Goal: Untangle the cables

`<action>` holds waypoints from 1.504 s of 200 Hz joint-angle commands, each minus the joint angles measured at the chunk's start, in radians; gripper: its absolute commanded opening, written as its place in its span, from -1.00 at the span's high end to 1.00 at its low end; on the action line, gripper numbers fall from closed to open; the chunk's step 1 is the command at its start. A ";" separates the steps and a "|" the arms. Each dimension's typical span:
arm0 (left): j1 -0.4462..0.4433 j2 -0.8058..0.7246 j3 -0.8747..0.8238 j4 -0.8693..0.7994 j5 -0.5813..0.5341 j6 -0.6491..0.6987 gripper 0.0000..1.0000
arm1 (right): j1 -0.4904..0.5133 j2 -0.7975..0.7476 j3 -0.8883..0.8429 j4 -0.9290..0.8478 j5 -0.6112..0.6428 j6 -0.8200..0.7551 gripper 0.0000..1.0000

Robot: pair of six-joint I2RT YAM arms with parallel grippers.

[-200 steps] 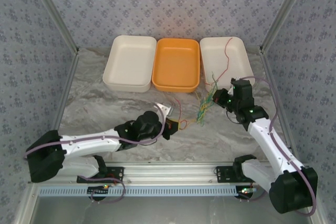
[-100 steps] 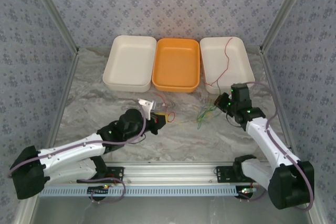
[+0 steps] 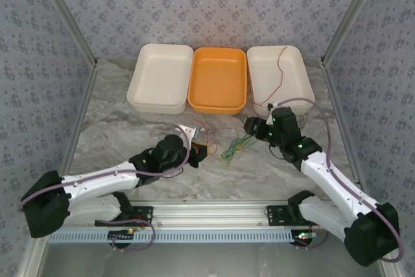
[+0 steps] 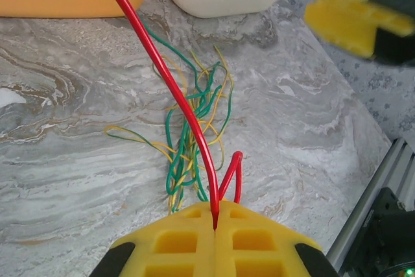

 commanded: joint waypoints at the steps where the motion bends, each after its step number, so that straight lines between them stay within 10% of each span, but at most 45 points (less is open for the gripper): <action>1: 0.003 0.027 0.050 0.022 0.033 0.044 1.00 | 0.084 0.077 0.094 0.095 -0.152 -0.117 -0.12; 95: 0.001 0.052 0.091 0.012 0.071 0.067 1.00 | 0.213 0.415 0.252 0.120 -0.360 -0.212 0.13; 132: 0.002 0.065 0.099 0.000 0.069 0.064 1.00 | 0.195 0.429 0.251 0.126 -0.298 -0.186 1.00; 147: 0.001 0.068 0.101 -0.024 0.045 0.051 0.99 | 0.183 0.395 0.230 0.127 -0.243 -0.173 1.00; 169: 0.001 0.073 0.075 -0.009 0.039 0.032 0.44 | 0.148 0.323 0.200 0.124 -0.194 -0.147 1.00; 242: -0.001 0.165 0.065 0.059 0.041 -0.005 0.42 | 0.099 0.213 0.170 0.050 -0.130 -0.106 1.00; 301: -0.006 0.092 0.096 0.094 0.059 -0.147 -0.15 | 0.034 0.095 0.164 0.084 -0.269 -0.067 1.00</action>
